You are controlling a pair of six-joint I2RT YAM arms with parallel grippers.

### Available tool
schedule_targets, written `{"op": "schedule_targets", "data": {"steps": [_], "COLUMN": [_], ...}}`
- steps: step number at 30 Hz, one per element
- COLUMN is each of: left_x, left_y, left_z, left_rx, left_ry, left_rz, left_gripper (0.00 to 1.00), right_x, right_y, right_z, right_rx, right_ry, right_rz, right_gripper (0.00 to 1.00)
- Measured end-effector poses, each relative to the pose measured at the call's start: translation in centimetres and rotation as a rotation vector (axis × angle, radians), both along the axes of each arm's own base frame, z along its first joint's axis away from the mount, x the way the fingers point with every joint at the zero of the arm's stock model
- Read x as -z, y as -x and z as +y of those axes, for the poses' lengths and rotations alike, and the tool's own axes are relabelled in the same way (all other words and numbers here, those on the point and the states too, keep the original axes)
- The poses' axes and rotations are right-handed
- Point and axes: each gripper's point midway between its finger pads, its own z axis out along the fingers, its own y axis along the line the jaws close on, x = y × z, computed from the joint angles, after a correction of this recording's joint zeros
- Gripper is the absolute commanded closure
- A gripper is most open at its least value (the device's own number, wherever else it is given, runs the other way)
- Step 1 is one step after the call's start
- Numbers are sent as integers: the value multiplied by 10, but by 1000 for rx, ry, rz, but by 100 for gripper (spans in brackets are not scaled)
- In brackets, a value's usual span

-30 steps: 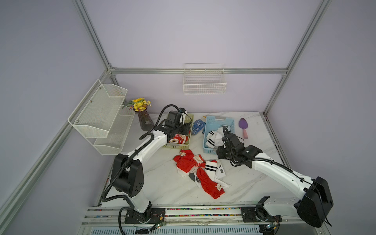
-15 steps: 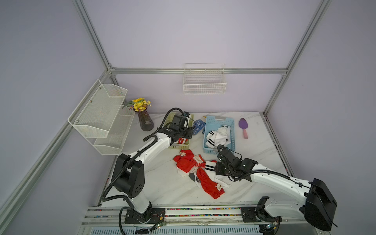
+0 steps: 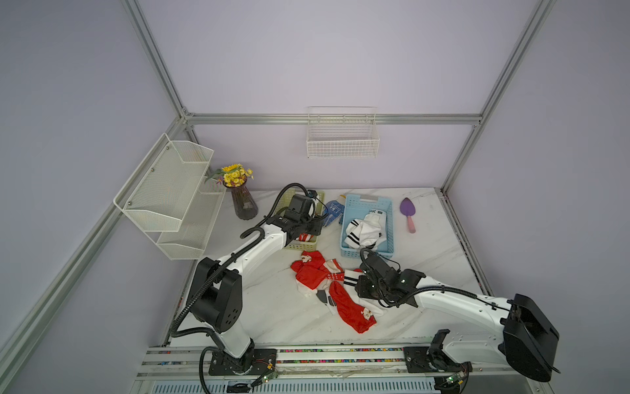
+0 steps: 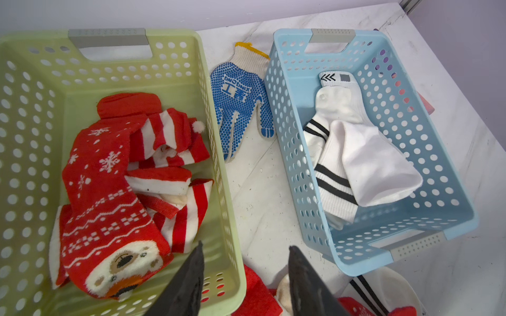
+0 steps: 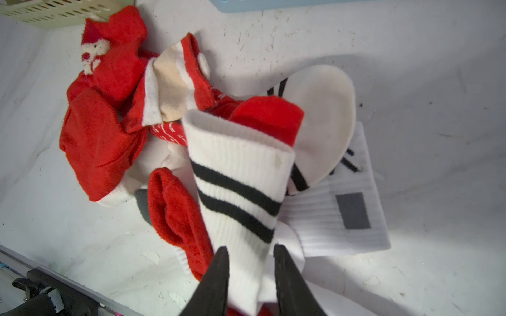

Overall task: Sort the socks into the basket by color
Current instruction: Pick up the sock at the center of the board.

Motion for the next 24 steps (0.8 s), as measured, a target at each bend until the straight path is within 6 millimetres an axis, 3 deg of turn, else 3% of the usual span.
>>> {"op": "schedule_targets", "data": {"steps": [24], "left_x": [1], "left_y": [0], "left_z": [2], "left_rx": [-8], "left_ry": [-7], "left_rz": [-1], "left_gripper": [51], "right_x": [15], "right_y": [14], "right_z": [3], "right_rx": [-2], "right_ry": [-9], "right_rz": [52], "right_gripper": [71]}}
